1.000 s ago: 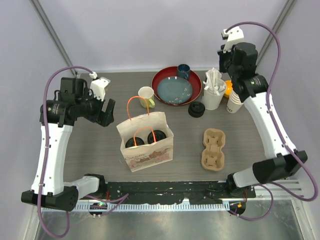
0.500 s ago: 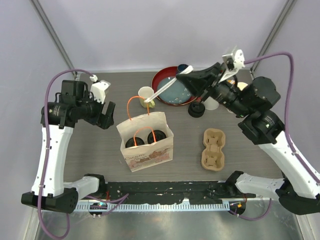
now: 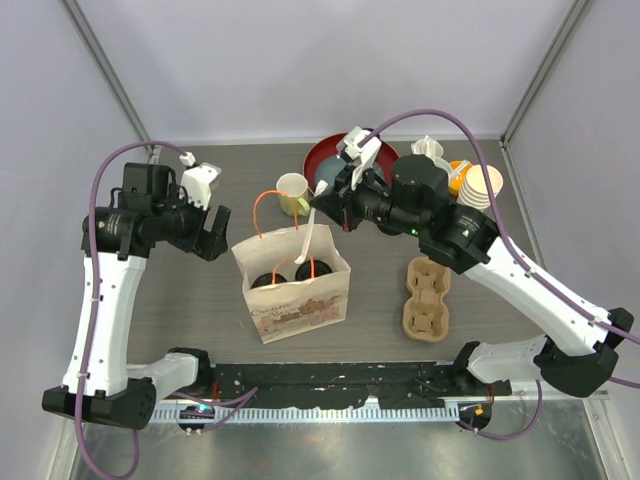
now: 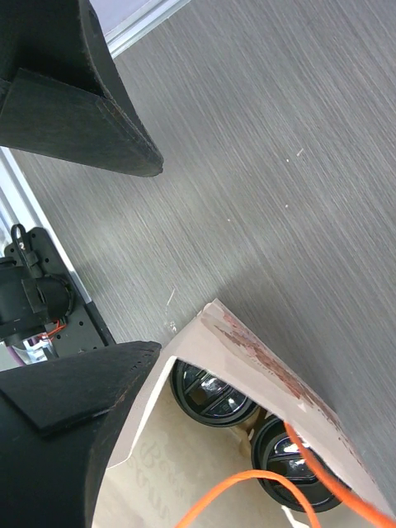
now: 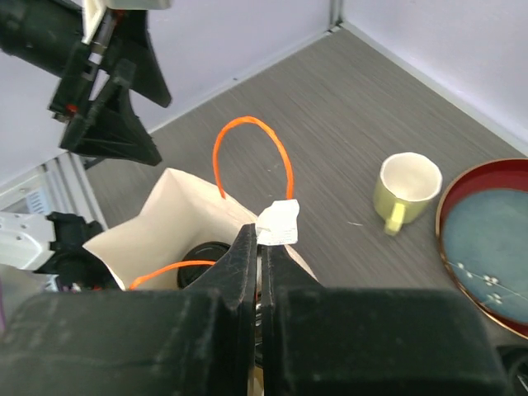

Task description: Pack the takeout coffee

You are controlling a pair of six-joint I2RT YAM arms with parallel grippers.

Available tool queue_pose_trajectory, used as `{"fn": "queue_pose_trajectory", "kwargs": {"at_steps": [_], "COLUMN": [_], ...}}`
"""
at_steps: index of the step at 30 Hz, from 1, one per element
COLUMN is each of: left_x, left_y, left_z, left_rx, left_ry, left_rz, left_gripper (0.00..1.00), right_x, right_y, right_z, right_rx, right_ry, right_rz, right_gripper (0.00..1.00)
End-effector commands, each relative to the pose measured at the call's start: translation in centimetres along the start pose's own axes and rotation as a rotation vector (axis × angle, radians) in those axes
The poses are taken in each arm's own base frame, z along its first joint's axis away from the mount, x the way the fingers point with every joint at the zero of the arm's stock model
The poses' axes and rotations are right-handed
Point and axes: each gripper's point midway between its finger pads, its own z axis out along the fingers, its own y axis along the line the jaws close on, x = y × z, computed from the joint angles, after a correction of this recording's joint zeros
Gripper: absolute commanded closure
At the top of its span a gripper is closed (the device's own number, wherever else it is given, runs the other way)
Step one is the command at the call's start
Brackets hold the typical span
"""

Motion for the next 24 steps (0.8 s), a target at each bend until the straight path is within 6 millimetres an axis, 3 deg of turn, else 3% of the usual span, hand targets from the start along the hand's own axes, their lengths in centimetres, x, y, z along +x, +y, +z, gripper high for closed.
{"fn": "queue_pose_trajectory", "kwargs": {"at_steps": [1, 6, 9, 15, 24], "left_x": [-0.5, -0.6, -0.6, -0.7, -0.5], "left_y": [0.1, 0.1, 0.1, 0.2, 0.1], "left_z": [-0.4, -0.4, -0.3, 0.0, 0.2], "left_rx": [-0.005, -0.003, -0.003, 0.003, 0.013], "left_ry": [-0.036, -0.036, -0.035, -0.027, -0.021], "left_rz": [0.016, 0.017, 0.018, 0.017, 0.018], "left_gripper": [0.15, 0.15, 0.15, 0.15, 0.15], "right_x": [-1.5, 1.7, 3.0, 3.2, 5.9], "right_y": [-1.6, -1.6, -0.5, 1.3, 1.3], "right_z": [-0.8, 1.2, 2.2, 3.4, 4.8], "right_rx": [0.091, 0.053, -0.014, -0.100, -0.103], "right_ry": [-0.058, -0.015, -0.015, -0.019, 0.053], "right_rz": [-0.078, -0.122, -0.105, -0.064, -0.070], "right_gripper": [0.99, 0.99, 0.99, 0.99, 0.99]}}
